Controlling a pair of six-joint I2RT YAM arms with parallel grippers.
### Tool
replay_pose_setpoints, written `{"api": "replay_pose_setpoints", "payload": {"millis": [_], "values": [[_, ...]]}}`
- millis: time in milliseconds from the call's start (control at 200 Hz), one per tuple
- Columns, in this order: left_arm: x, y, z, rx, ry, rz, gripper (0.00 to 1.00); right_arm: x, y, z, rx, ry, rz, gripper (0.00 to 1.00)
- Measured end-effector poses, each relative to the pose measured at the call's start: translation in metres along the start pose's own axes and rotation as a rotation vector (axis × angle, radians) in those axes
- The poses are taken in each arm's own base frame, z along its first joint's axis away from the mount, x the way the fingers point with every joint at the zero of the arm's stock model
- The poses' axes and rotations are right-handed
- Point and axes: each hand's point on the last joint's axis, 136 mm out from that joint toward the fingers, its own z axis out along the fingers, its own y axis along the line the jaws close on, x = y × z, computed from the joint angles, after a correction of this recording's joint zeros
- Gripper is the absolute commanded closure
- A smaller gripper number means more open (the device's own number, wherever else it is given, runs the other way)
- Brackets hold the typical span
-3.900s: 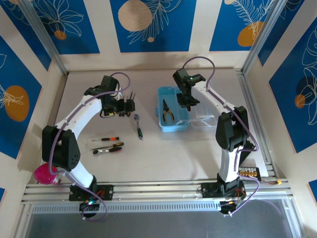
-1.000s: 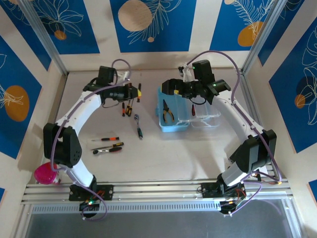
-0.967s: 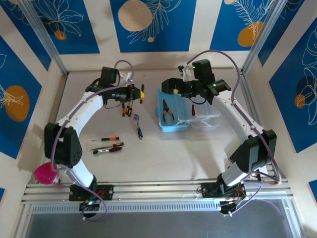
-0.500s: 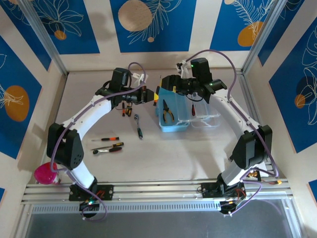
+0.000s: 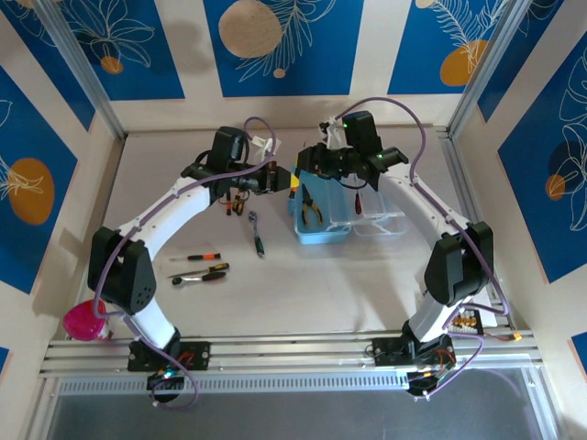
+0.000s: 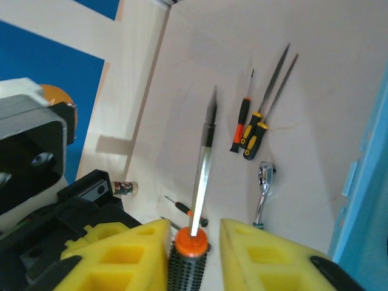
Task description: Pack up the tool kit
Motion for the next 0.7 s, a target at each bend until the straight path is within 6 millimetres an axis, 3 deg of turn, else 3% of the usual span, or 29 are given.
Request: {"api": "replay_pose_setpoints", "payload": {"millis": [130, 190, 270, 370, 465, 570, 695], "values": [[0.0, 0.0, 0.0, -0.002, -0.001, 0.0, 1.0, -0.001, 0.003, 0.001, -0.009, -0.005, -0.002, 0.97], [-0.001, 0.001, 0.0, -0.007, -0.003, -0.001, 1.0, -0.001, 0.003, 0.001, -0.009, -0.006, 0.003, 1.0], [0.0, 0.002, 0.0, -0.012, -0.002, -0.002, 0.78, -0.001, 0.003, 0.001, -0.005, -0.006, 0.001, 1.0], [0.002, 0.005, -0.001, -0.027, 0.008, 0.002, 0.36, 0.0, -0.002, 0.0, 0.012, -0.001, -0.004, 1.0], [-0.002, 0.01, -0.008, -0.058, 0.002, 0.006, 0.13, -0.002, -0.018, -0.008, 0.059, -0.004, 0.003, 1.0], [-0.01, 0.025, -0.022, -0.126, -0.014, 0.004, 0.0, -0.013, -0.044, -0.032, 0.142, -0.039, 0.012, 1.0], [-0.024, 0.067, -0.059, -0.317, -0.062, -0.038, 0.0, -0.025, -0.081, -0.077, 0.297, -0.085, 0.011, 1.0]]}}
